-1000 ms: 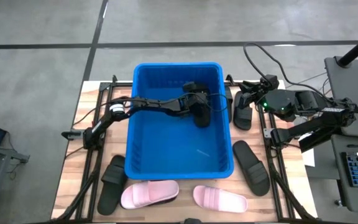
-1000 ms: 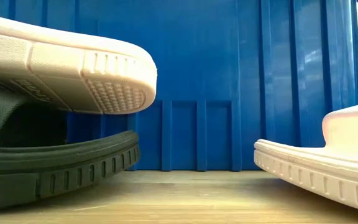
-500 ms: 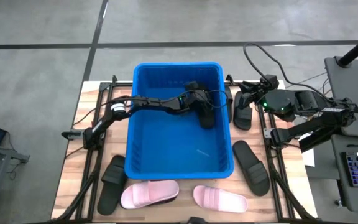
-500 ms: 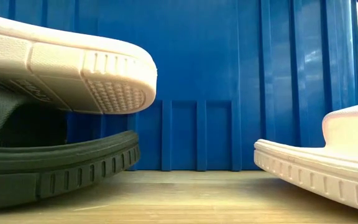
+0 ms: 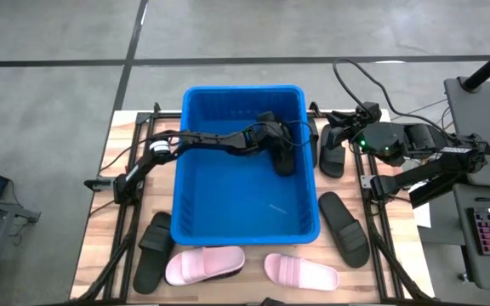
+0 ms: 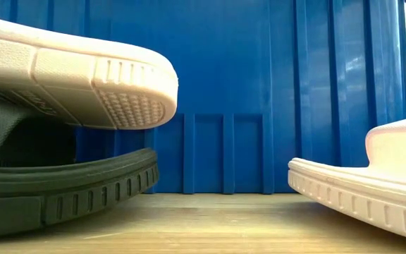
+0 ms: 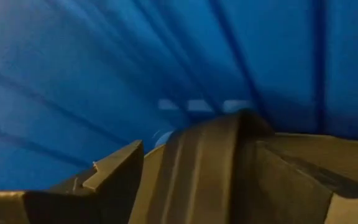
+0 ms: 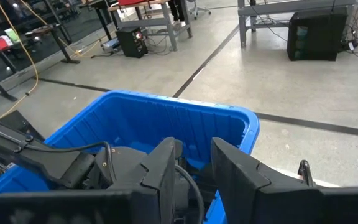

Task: Pick and place slides into bin
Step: Put the black slides into the blue organizer bin

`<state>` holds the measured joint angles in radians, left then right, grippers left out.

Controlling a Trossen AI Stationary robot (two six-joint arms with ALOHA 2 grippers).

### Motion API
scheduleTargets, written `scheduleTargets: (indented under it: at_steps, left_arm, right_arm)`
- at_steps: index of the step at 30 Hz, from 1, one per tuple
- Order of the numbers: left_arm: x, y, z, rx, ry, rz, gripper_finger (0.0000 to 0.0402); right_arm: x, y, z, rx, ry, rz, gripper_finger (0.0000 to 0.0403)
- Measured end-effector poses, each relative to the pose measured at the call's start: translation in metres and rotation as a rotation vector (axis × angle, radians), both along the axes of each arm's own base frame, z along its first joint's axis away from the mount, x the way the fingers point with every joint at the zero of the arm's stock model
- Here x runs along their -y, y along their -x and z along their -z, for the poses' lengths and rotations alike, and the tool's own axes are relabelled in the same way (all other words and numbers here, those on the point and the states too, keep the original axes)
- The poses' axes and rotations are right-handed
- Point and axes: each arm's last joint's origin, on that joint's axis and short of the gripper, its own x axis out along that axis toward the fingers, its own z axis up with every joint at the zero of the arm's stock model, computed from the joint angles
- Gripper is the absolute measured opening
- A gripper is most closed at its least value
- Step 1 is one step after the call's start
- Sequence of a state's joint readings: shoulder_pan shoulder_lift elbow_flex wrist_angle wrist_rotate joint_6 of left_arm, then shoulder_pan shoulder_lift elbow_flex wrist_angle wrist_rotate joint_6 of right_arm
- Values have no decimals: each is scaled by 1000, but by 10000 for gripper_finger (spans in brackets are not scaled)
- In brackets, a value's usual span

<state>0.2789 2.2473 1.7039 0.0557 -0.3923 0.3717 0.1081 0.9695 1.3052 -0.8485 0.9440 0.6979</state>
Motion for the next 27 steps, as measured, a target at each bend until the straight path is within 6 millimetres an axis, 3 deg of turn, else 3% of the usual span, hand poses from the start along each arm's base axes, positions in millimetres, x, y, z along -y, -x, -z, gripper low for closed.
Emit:
scheduleTargets:
  at_steps: [18, 22, 27]
  left_arm:
    - [33, 17, -38, -114, 73, 119, 288]
    - [33, 25, -42, -146, 111, 114, 255]
    - [31, 32, -37, -224, 142, 107, 173]
  right_arm:
    - [0, 0, 0, 0, 0, -1, 94]
    - [0, 0, 0, -1, 0, -1, 89]
    - [0, 0, 0, -3, 2, -2, 84]
